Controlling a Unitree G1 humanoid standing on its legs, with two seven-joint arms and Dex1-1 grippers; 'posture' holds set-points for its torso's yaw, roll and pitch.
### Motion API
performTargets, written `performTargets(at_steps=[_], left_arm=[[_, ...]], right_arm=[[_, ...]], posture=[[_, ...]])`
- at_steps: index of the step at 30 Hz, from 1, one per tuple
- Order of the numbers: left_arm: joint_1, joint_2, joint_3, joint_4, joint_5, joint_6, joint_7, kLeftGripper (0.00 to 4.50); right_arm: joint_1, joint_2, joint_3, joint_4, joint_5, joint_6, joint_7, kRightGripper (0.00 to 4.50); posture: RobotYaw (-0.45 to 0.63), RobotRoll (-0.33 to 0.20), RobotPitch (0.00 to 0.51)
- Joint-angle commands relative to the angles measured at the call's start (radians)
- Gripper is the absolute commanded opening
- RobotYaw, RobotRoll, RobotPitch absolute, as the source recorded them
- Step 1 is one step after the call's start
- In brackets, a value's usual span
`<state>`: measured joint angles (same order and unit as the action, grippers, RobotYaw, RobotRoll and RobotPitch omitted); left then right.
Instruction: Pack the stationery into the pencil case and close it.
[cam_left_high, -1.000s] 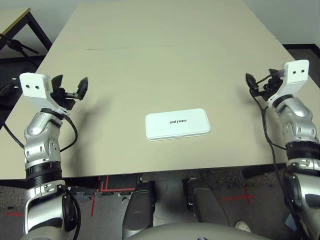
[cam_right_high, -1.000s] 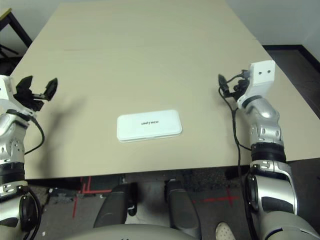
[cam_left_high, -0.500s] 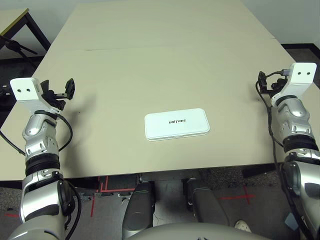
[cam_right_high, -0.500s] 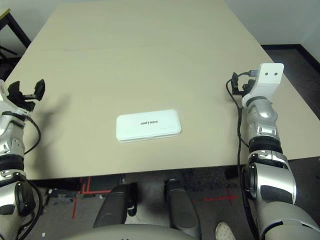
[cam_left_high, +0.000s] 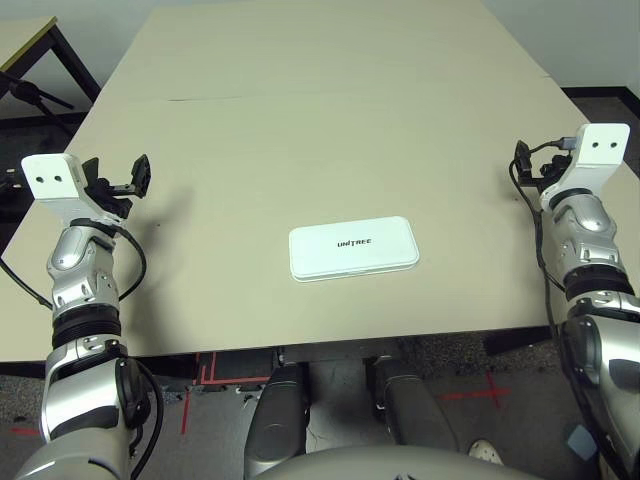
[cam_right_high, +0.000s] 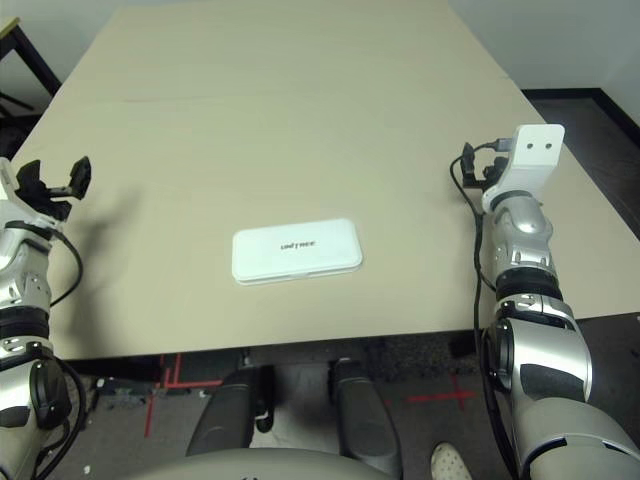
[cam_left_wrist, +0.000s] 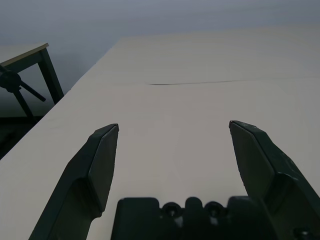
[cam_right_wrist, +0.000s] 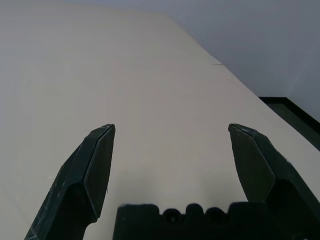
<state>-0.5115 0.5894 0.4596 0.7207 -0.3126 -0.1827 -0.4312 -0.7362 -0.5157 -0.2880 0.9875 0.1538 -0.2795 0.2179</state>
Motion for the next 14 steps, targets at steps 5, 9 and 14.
performTargets(at_steps=[5,9,14], left_arm=[[-0.015,0.017,-0.003,0.006,-0.002,0.002,-0.005,4.46],[-0.010,0.014,-0.001,0.004,-0.003,-0.002,-0.006,4.46],[-0.005,0.013,-0.001,0.003,-0.003,-0.005,-0.007,4.46]], right_arm=[[-0.015,0.008,0.011,0.029,-0.012,-0.009,0.003,4.50],[-0.022,0.009,0.012,0.040,-0.014,-0.014,0.004,4.50],[-0.034,0.014,0.014,0.057,-0.015,-0.022,0.006,4.50]], posture=[[-0.02,0.000,0.161],[-0.01,0.000,0.156],[-0.01,0.000,0.147]])
